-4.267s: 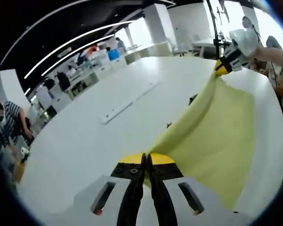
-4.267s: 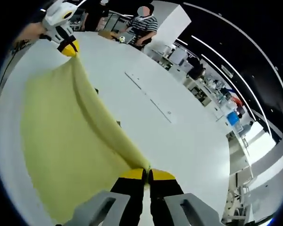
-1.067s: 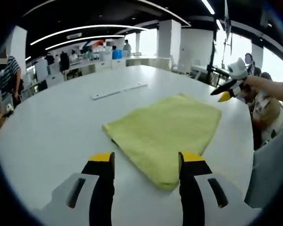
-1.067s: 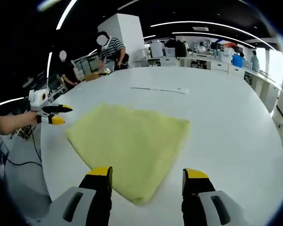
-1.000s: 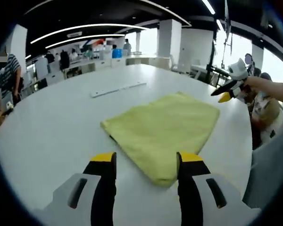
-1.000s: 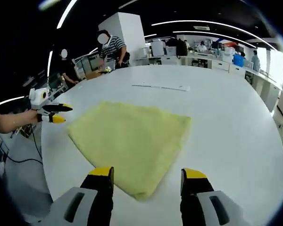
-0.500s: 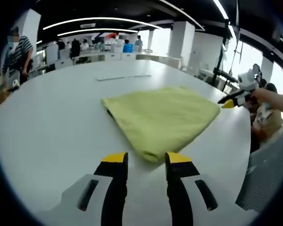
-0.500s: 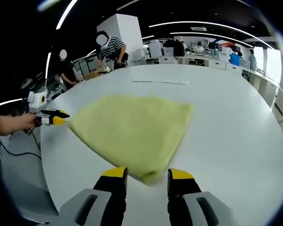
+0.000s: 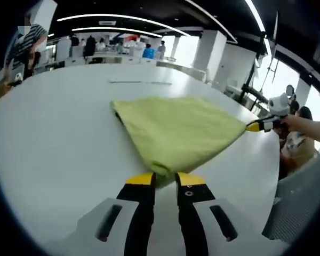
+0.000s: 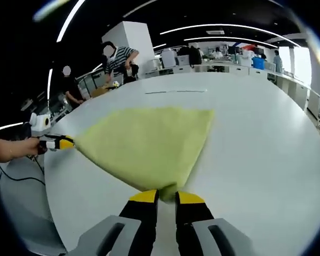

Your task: Fold the garment on the visible template until the final outline fits inside the template.

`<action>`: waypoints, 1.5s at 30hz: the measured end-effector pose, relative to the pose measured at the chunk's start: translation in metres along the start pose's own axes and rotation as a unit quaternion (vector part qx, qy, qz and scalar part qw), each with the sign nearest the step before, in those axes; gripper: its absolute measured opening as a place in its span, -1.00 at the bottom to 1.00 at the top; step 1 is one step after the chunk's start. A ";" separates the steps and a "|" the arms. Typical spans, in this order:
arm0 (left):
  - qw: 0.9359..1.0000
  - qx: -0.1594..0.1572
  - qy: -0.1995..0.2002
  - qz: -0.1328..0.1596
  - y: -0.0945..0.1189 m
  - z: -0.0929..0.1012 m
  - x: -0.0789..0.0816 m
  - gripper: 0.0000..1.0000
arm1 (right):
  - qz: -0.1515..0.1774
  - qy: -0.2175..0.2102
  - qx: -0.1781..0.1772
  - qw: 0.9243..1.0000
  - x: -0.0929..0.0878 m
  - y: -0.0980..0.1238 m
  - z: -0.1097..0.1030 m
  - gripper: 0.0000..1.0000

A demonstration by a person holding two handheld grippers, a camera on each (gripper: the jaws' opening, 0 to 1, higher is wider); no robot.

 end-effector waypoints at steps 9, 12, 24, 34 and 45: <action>1.000 -0.005 -0.013 0.000 0.000 -0.001 0.001 -1.00 | 0.002 0.001 -0.002 1.000 -0.001 0.001 0.000 -1.00; 1.000 -0.003 -0.018 -0.001 0.001 -0.001 0.002 -1.00 | 0.002 0.012 -0.004 1.000 -0.001 0.002 0.002 -1.00; 0.999 0.016 -0.034 -0.006 0.012 -0.010 0.006 -1.00 | -0.012 0.052 -0.016 0.998 0.001 0.011 0.007 -1.00; 0.999 0.008 -0.037 -0.015 0.017 -0.001 -0.004 -1.00 | -0.034 0.058 -0.021 0.997 -0.009 0.018 0.004 -1.00; 0.997 0.007 -0.070 -0.036 0.027 0.012 -0.014 -1.00 | -0.028 0.048 -0.018 0.998 -0.017 0.032 -0.003 -1.00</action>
Point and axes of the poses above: the point that each gripper's makers call its tool centre point, and the gripper's own axes: y roughly backward along the fingers, z roughly to its right, x roughly out of its top, the point moved 8 cm from there along y, roughly backward along the fingers, and after that the axes turned 1 degree about y, right-handed, at the moved point
